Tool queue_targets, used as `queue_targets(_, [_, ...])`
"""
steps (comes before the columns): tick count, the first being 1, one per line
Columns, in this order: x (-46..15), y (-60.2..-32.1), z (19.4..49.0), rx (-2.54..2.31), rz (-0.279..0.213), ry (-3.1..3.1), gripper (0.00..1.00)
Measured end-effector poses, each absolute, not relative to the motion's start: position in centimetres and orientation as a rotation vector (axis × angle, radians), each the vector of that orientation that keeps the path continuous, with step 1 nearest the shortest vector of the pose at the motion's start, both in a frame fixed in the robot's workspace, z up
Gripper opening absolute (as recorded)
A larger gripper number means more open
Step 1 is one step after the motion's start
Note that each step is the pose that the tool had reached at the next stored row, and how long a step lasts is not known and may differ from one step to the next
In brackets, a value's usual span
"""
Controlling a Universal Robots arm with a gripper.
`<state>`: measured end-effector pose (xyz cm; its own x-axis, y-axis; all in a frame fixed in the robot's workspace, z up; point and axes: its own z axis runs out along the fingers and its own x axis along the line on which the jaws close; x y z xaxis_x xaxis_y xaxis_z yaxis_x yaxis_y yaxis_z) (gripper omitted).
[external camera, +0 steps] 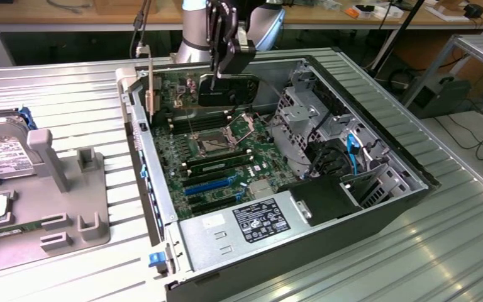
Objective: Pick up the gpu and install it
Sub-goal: 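Insert the gpu into the slot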
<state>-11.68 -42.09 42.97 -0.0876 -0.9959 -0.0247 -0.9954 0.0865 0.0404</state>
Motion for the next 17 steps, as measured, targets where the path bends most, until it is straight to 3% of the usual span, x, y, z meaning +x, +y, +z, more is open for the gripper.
queue_targets(17, [-11.68,-42.09,42.97,2.196,-0.072,-2.231,0.27])
